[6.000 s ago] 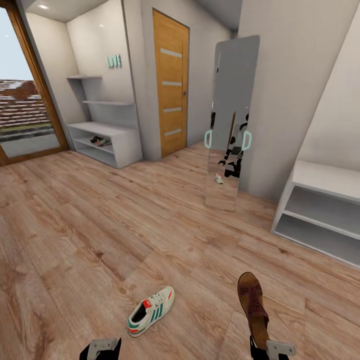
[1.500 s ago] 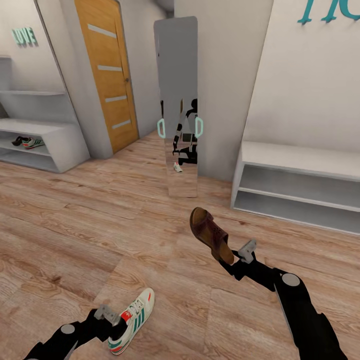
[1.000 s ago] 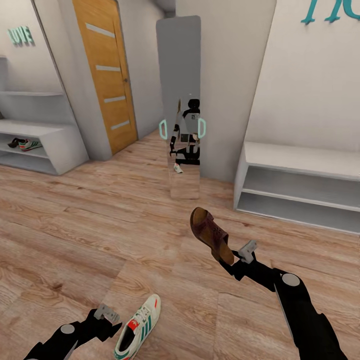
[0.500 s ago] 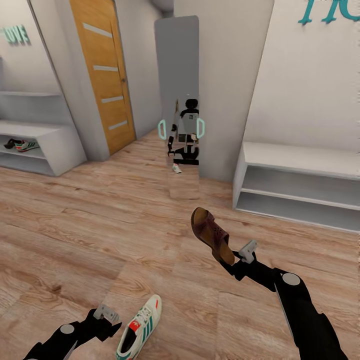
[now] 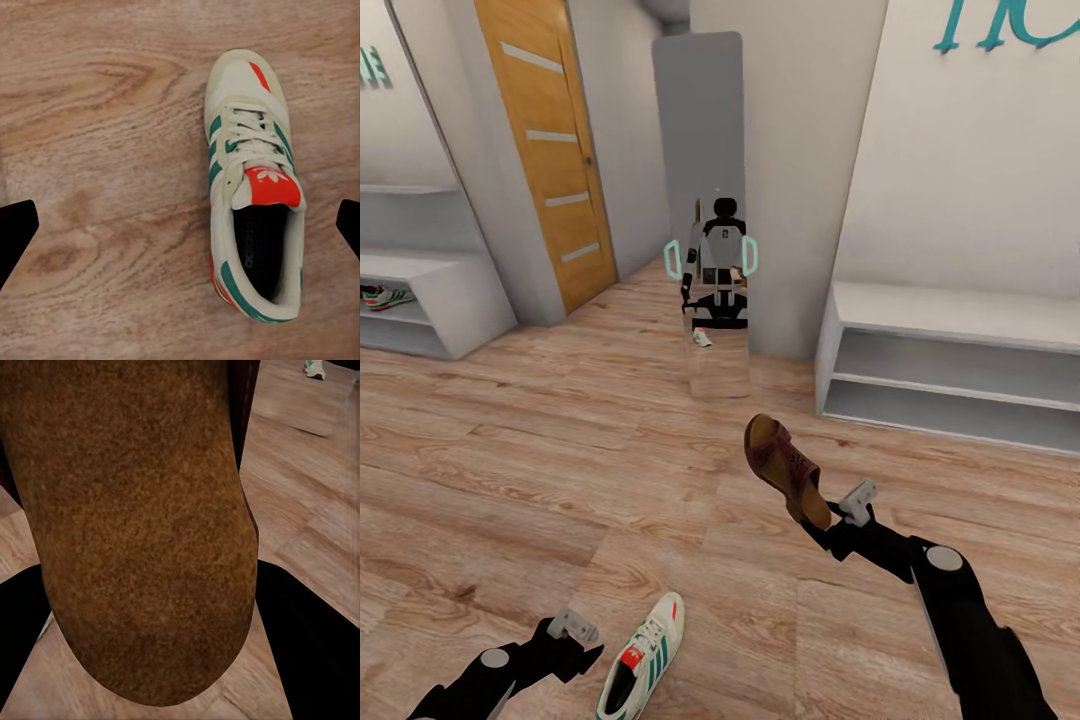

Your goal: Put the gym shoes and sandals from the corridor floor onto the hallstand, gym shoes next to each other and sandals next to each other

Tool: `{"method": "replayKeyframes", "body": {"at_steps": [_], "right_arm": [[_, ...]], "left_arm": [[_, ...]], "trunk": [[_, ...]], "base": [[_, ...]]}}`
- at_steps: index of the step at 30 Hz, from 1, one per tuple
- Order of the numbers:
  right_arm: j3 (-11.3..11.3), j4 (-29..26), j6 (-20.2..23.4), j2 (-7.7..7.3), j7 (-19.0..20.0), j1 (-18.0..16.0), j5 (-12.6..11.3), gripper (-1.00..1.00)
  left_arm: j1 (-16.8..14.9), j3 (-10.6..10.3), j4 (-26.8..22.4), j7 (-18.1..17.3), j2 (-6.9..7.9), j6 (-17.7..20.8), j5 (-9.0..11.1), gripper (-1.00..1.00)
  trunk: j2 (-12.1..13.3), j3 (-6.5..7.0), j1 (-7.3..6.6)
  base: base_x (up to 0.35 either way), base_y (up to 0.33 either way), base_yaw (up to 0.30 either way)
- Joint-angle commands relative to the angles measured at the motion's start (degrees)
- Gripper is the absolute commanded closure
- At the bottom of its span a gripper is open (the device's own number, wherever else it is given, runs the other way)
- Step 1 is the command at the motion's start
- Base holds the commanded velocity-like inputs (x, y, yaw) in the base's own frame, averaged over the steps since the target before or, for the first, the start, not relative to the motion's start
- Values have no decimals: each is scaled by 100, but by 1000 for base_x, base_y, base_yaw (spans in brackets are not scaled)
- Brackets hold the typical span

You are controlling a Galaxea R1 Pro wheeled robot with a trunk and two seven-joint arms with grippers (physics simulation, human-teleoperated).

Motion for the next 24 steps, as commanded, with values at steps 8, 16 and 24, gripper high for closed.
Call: {"method": "replayKeyframes", "body": {"at_steps": [8,16,24], "right_arm": [[-217,-18,26,2,41,-4,10,100],[-219,-18,38,2,36,-4,13,100],[-217,-18,46,2,37,-4,10,100]], "left_arm": [[-3,29,3,-2,-39,-42,-60,-100],[-3,34,10,255,-47,-42,-47,-100],[-3,27,6,268,-54,-44,-43,-100]], "trunk": [[-2,-5,-1],[-2,-5,-1],[-2,-5,-1]], "base": [[-2,-8,-1],[-26,-63,0],[-113,-73,0]]}}
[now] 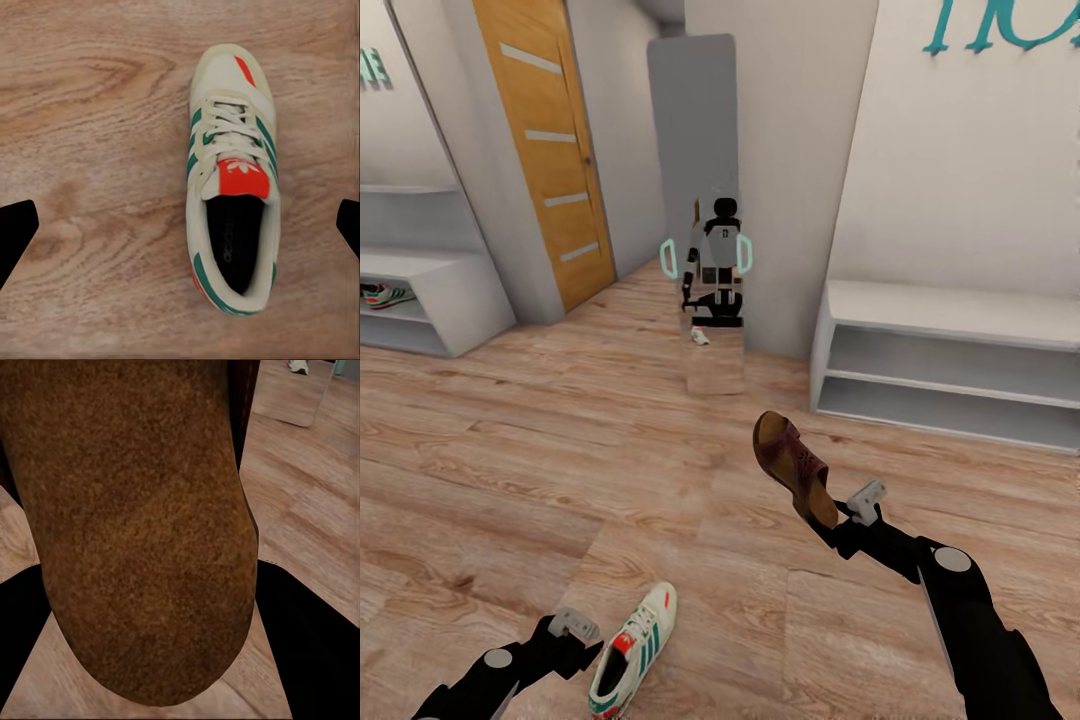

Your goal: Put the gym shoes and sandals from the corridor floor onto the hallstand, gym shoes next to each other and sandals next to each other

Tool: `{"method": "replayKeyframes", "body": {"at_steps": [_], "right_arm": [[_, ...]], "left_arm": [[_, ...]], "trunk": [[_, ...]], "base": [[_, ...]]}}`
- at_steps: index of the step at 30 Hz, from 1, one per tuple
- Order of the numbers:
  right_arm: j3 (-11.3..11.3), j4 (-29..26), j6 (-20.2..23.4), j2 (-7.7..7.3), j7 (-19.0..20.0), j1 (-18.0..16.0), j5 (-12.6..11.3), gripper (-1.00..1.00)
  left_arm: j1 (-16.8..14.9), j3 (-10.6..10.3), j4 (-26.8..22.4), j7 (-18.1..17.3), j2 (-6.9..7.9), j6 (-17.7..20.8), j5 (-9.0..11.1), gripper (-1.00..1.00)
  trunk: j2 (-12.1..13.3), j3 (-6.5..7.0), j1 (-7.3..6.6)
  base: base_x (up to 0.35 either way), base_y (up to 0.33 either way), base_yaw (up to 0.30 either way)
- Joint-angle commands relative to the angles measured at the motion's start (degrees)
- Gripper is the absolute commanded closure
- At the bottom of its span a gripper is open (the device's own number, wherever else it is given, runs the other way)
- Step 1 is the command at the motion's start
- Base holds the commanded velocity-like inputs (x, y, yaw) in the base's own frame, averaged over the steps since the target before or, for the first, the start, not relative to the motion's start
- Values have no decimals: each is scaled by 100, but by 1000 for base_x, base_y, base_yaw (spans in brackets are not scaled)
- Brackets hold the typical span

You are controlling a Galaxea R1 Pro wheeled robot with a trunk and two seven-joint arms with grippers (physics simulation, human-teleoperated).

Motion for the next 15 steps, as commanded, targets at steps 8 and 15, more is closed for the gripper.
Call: {"method": "replayKeyframes", "body": {"at_steps": [8,15], "right_arm": [[-8,-13,30,2,37,-4,20,100],[-14,-16,58,2,37,-4,25,100]], "left_arm": [[-3,37,4,-22,-3,-32,-59,-100],[-3,29,-2,-22,-23,-46,-59,-100]], "trunk": [[-2,-5,-3],[-2,-5,-3]], "base": [[-76,-41,0],[-4,-2,0]]}}
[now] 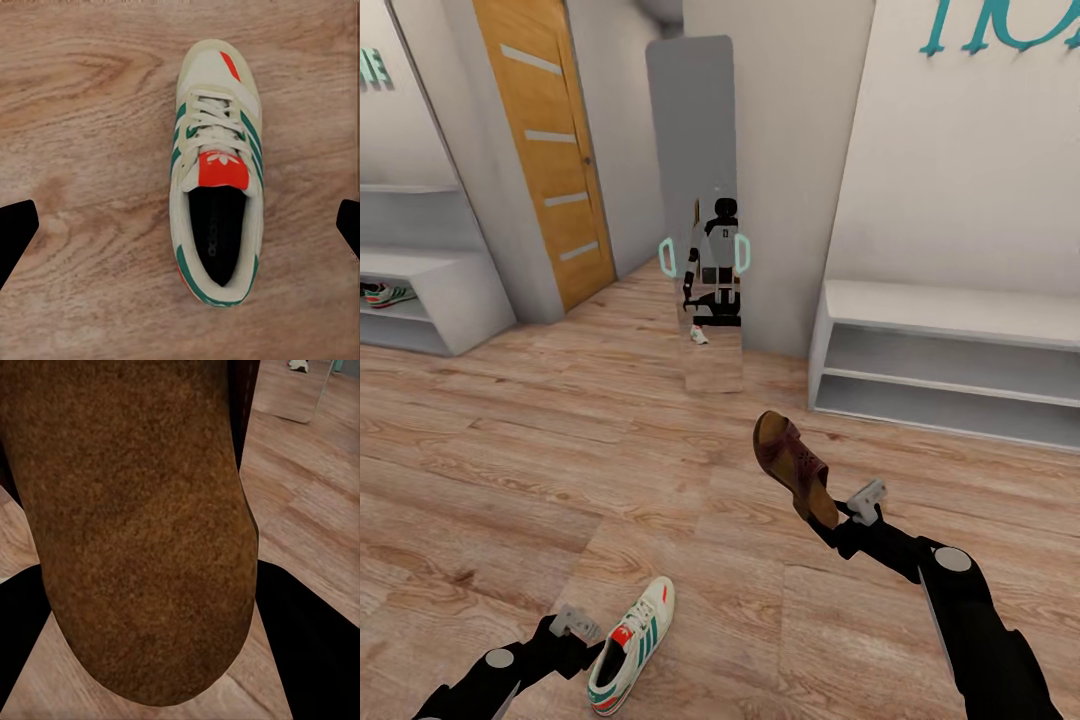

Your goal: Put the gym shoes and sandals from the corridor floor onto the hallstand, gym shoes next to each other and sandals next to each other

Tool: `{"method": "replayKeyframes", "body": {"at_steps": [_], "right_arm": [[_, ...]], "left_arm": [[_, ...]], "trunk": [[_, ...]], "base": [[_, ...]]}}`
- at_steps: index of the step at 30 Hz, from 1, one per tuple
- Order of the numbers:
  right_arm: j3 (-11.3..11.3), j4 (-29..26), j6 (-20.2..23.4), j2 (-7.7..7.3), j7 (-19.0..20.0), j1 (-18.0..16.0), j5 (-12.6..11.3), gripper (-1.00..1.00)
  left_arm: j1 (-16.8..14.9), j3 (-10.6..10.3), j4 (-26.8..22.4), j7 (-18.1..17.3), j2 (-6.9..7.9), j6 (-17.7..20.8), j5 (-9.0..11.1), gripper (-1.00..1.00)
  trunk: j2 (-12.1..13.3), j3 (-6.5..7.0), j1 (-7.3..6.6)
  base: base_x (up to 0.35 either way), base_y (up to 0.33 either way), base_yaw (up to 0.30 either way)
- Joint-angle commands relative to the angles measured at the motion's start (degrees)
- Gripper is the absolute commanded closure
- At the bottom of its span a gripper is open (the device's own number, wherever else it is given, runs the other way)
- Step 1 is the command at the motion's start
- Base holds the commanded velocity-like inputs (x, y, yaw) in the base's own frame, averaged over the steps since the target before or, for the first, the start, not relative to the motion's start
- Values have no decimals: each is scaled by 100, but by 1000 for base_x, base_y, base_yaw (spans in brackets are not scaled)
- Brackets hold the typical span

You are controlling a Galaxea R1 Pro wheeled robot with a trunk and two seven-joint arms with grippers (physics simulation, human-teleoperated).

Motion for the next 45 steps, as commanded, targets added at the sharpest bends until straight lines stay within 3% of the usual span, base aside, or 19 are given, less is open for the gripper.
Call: {"method": "replayKeyframes", "body": {"at_steps": [1,4,5,8,14,23,29,45], "right_arm": [[-9,-9,35,2,35,-4,21,100],[-8,-9,38,2,35,-4,23,100],[-14,-9,39,2,35,-4,24,100],[-24,-9,39,2,34,-4,24,100],[-28,-9,39,-1,35,-4,24,100],[-29,-10,39,2,32,-4,24,100],[-29,-15,35,2,32,-4,24,100],[-23,-159,30,2,26,-4,24,100]], "left_arm": [[-3,33,-1,-22,-4,-29,-60,-100],[-6,29,-12,-22,-15,-20,-60,-100],[-11,23,-24,-22,-101,-25,-66,-100],[-12,59,-62,-22,-174,-79,-69,-100],[-12,90,-264,24,-171,-247,-30,-100],[-8,75,-283,62,-171,-638,314,-100],[-8,60,-262,66,-167,-770,401,-100],[-4,65,-293,108,-262,-815,424,-100]], "trunk": [[-2,-5,-1],[-2,-5,-1],[-2,-5,-1],[-122,-75,65],[-363,-236,197],[-724,-479,394],[-965,-641,526],[-986,-1140,567]], "base": [[0,0,0],[0,0,0],[0,0,0],[0,0,0],[0,0,0],[0,0,0],[0,0,0],[0,0,0]]}}
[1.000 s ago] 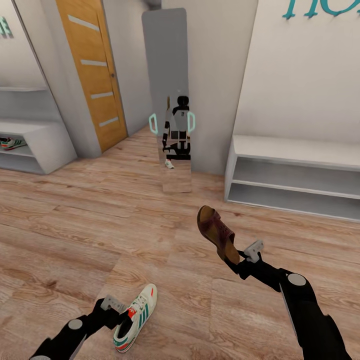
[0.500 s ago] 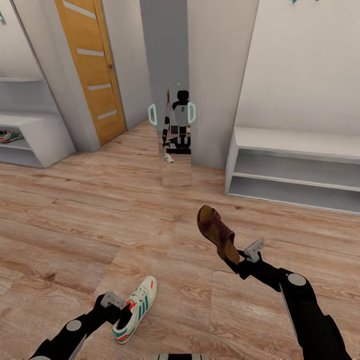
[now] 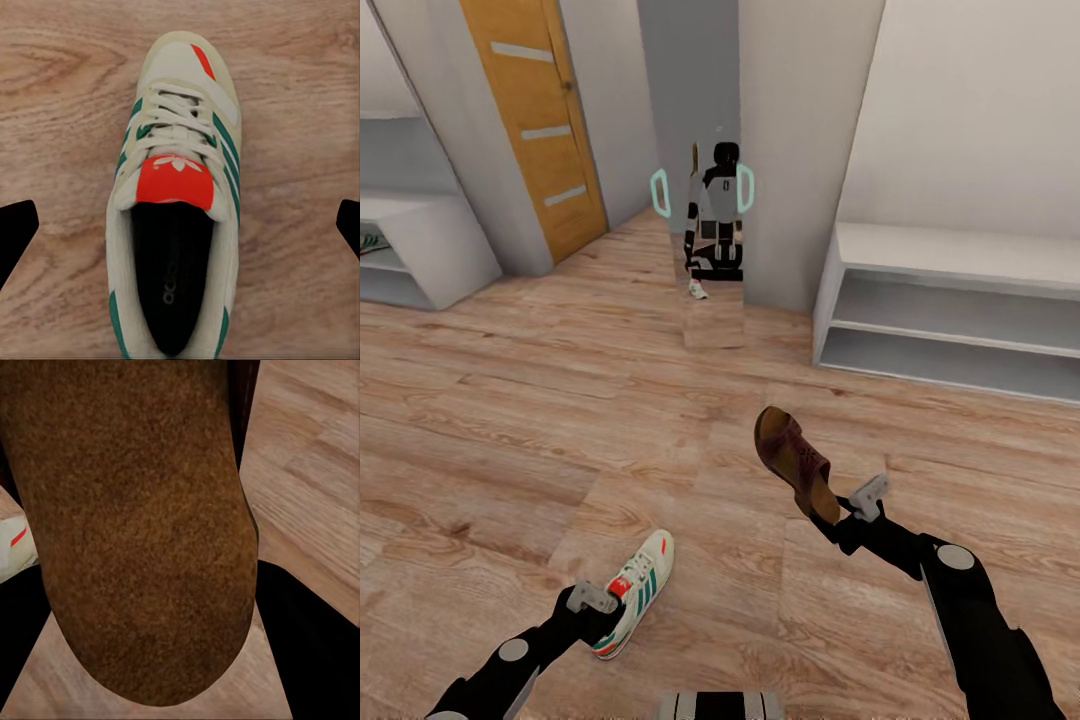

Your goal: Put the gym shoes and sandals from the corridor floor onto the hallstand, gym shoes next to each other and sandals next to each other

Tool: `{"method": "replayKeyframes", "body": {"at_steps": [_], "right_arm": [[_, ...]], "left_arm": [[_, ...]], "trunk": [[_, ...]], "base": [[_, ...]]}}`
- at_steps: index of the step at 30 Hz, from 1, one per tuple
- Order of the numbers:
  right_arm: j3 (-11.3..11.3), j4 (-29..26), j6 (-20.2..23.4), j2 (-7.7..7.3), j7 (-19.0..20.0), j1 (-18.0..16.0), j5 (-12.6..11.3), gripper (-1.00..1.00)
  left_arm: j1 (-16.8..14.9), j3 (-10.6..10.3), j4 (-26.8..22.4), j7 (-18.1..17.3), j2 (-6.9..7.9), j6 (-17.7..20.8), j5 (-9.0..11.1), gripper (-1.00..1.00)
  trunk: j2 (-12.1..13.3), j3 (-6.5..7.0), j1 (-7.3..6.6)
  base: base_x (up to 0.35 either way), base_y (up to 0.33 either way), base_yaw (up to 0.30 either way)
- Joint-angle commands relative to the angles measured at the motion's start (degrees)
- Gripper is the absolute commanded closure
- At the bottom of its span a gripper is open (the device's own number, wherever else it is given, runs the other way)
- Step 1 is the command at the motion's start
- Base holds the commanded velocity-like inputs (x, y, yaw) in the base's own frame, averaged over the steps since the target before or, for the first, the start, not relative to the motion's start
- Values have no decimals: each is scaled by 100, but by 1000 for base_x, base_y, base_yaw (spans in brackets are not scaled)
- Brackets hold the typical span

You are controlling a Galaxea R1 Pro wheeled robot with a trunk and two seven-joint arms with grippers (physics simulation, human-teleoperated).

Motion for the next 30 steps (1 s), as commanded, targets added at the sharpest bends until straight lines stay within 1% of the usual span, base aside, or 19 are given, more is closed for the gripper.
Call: {"method": "replayKeyframes", "body": {"at_steps": [1,6,9,11,12,16,26,30], "right_arm": [[-7,-9,31,2,34,-4,13,100],[-5,-10,30,2,34,-4,13,100],[-4,-10,31,2,34,-4,13,100],[-4,-10,31,2,34,-4,13,100],[-4,-10,31,2,34,-4,13,100],[-4,-10,29,2,34,-4,13,100],[-6,-8,30,2,34,-4,13,100],[-8,-9,31,2,34,-4,13,100]], "left_arm": [[-3,37,4,-25,-5,-27,-50,-100],[-4,44,7,-18,-3,-55,-30,-100],[-1,80,35,4,6,-288,123,-100],[0,112,58,13,10,-447,274,-100],[2,123,66,17,12,-513,335,-100],[-1,138,73,20,17,-590,391,-100],[-2,143,75,20,30,-606,406,-100],[-2,144,75,20,30,-607,407,-100]], "trunk": [[-4,-36,1],[-10,-192,14],[-14,-286,22],[-17,-349,27],[-17,-356,27],[-17,-368,27],[-17,-379,27],[-22,-494,37]], "base": [[0,0,0],[0,0,0],[0,0,0],[0,0,0],[0,0,0],[0,0,0],[0,0,0],[0,0,0]]}}
